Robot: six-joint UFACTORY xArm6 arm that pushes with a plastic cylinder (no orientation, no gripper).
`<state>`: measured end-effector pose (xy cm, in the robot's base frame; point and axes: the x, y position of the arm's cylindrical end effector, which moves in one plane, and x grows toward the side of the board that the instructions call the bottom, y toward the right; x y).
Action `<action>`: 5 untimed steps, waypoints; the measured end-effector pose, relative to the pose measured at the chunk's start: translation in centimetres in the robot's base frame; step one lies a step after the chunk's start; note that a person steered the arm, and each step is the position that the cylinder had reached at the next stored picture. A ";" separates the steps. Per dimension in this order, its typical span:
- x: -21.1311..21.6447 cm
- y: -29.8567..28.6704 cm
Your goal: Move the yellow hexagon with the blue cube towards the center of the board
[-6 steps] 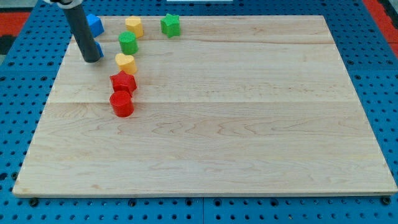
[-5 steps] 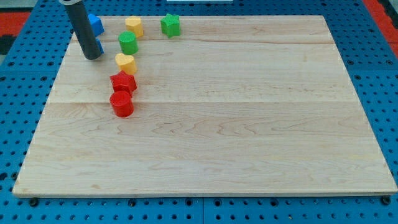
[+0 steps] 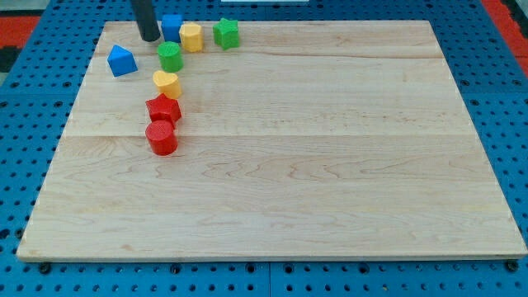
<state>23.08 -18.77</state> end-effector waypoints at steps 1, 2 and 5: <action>-4.0 -2.9; -3.9 1.8; 9.4 17.4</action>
